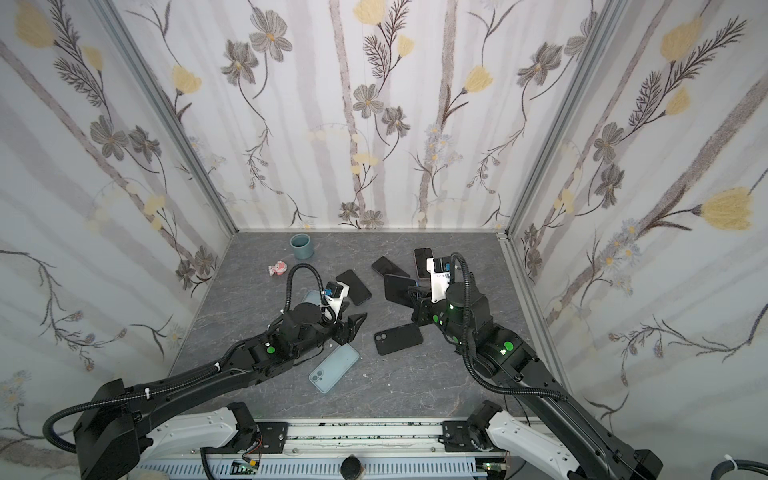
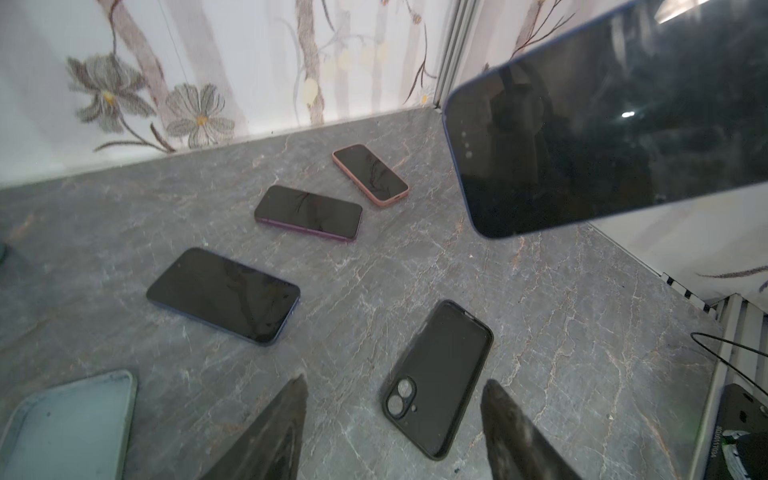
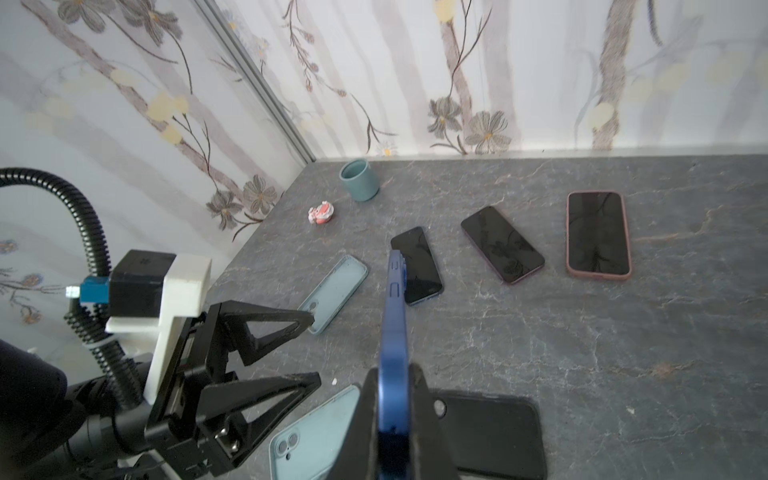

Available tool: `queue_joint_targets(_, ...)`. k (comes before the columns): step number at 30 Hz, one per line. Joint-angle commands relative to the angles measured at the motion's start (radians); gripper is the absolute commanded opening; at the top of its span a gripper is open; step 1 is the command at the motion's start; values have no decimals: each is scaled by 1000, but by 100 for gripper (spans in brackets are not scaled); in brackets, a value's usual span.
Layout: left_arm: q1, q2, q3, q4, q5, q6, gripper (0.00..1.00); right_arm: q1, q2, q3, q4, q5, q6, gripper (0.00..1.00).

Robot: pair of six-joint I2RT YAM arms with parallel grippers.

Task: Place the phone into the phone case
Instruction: 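Carry the blue phone toward the black case while the left gripper holds the case, then lower the blue phone's edge into the black case held by the left gripper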

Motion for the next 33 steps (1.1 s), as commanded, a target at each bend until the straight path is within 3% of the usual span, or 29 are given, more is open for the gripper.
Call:
queue_joint_targets(1, 1, 4, -7, -67, -15, -140, 66, 1, 13, -46, 28, -93, 64, 0)
queue_joint_targets(7, 2, 49, -37, -26, 16, -287, 61, -23, 42, -114, 45, -153, 98, 0)
queue_joint_targets(12, 1, 93, -49, 25, 32, -360, 56, -164, 105, -124, 12, -277, 69, 0)
queue_joint_targets(18, 4, 191, -26, 31, 42, -407, 53, -242, 173, -137, -17, -327, 9, 0)
queue_joint_targets(23, 5, 303, 5, 31, 91, -446, 51, -272, 210, -167, -19, -349, -5, 0)
queue_joint_targets(28, 6, 422, 51, 41, 185, -467, 42, -277, 233, -184, -18, -392, -5, 0)
queue_joint_targets(33, 7, 486, 57, 68, 206, -483, 35, -278, 239, -228, -16, -405, -1, 0)
